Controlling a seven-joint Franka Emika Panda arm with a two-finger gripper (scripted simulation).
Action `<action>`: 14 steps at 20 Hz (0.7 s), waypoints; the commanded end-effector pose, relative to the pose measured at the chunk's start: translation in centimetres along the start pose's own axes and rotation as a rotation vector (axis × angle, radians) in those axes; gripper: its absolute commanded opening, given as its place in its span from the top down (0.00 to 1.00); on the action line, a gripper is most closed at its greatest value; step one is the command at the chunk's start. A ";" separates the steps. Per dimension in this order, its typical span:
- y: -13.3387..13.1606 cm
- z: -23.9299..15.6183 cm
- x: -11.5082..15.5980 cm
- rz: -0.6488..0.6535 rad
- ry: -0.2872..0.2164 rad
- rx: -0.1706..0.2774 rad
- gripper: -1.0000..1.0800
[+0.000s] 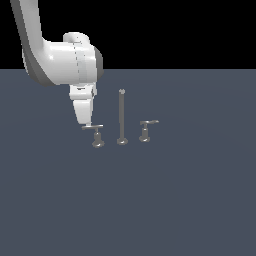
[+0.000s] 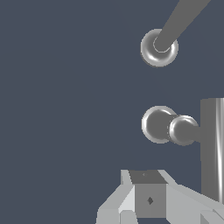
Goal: Turn on the faucet by rotating a designated handle.
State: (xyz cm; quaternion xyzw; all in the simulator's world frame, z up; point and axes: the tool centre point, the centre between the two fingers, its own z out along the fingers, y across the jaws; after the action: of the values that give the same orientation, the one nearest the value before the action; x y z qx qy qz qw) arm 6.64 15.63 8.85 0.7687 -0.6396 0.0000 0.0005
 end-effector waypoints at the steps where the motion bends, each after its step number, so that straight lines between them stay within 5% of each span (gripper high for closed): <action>1: -0.1 0.0 0.0 0.002 -0.001 0.001 1.00; 14: 2.5 0.0 -1.5 0.001 -0.001 0.001 1.00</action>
State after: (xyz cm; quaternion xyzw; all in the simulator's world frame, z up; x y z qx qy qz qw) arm 4.44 16.44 8.88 0.7680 -0.6404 0.0005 -0.0002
